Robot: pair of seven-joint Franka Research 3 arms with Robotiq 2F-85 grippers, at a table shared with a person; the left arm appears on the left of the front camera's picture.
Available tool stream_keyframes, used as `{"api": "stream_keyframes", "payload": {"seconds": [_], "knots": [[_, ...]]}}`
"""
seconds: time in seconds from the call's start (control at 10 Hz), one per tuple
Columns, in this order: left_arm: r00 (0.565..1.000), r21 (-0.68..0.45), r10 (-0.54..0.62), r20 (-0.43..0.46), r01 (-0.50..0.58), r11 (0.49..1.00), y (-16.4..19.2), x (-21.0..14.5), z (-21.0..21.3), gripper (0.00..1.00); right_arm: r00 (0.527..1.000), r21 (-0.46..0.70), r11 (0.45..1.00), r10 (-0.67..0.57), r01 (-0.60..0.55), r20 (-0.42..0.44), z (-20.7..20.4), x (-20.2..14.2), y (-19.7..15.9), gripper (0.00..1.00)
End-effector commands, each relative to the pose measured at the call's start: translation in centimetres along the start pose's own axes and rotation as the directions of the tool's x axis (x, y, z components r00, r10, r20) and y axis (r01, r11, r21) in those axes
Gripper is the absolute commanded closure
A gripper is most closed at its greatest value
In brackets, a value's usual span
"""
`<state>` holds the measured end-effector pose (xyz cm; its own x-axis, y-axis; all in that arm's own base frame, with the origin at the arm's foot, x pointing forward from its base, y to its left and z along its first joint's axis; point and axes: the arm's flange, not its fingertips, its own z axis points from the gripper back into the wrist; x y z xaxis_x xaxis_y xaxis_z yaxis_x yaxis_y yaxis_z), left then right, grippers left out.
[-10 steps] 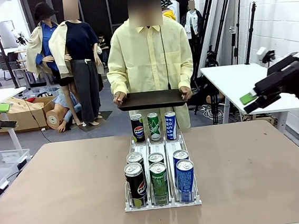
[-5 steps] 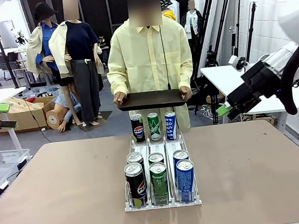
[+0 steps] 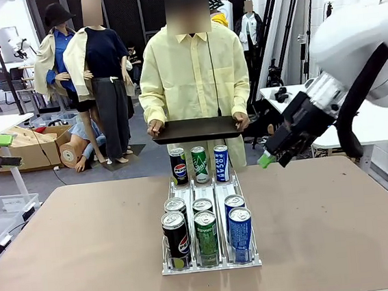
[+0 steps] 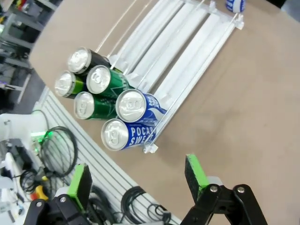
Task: Retrieve and hand over the desired beverage to the person.
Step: Pick up a can of the same type that the person held from the Automatic Can Dispenser.
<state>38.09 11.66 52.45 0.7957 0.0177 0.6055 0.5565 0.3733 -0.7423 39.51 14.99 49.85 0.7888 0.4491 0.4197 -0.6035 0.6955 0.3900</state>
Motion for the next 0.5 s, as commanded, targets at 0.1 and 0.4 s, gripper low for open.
{"api": "stream_keyframes", "payload": {"seconds": [0.1,0.4], "knots": [[1.0,-0.018,-0.002,0.02,0.002,1.0,-0.1,0.1,0.1,0.0,0.999,-0.147,0.989,-0.019,0.012,-0.047,-3.7,-0.1,2.1,0.0],[1.0,-0.018,-0.002,0.02,0.002,1.0,-0.1,0.1,0.1,0.0,0.996,-0.197,0.98,-0.012,-0.007,-0.092,-6.7,-0.3,3.9,0.0]]}}
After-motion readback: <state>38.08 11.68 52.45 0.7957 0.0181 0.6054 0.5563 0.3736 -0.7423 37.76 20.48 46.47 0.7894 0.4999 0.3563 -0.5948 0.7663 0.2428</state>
